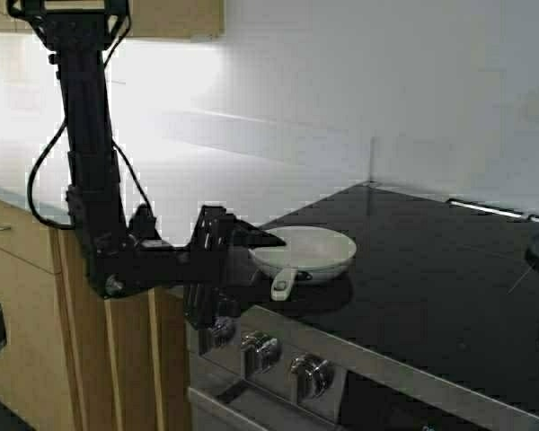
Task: Wash the pan
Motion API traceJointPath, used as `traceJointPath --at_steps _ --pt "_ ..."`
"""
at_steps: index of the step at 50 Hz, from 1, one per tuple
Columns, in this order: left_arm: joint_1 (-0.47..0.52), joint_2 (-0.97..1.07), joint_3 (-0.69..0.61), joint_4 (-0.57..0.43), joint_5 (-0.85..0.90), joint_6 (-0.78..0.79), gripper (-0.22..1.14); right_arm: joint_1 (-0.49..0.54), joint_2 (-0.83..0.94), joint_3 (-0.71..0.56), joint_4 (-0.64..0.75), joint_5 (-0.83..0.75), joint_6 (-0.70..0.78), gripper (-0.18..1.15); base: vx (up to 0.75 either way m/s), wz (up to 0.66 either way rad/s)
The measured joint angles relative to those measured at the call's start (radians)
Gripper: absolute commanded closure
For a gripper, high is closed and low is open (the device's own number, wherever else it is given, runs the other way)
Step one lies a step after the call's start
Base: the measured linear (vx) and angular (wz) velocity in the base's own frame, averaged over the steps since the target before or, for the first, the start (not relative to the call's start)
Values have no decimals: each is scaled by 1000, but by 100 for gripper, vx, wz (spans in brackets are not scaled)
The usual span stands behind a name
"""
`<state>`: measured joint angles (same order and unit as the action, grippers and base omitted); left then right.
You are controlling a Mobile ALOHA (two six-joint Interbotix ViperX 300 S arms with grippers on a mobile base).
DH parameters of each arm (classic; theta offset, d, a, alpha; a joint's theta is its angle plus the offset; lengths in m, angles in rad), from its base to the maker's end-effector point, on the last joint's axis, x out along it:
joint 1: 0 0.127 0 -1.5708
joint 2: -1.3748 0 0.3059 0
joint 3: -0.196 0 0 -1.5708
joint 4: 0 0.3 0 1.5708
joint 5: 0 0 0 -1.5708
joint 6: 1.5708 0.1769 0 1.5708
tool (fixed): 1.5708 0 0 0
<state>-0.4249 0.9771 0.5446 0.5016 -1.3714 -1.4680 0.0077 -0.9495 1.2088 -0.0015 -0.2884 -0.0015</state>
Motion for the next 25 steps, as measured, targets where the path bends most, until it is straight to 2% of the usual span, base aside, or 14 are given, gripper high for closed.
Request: traceJointPath --at_steps 25 --pt "-86 44 -126 -28 66 -83 -8 2 0 0 0 0 2 91 0 0"
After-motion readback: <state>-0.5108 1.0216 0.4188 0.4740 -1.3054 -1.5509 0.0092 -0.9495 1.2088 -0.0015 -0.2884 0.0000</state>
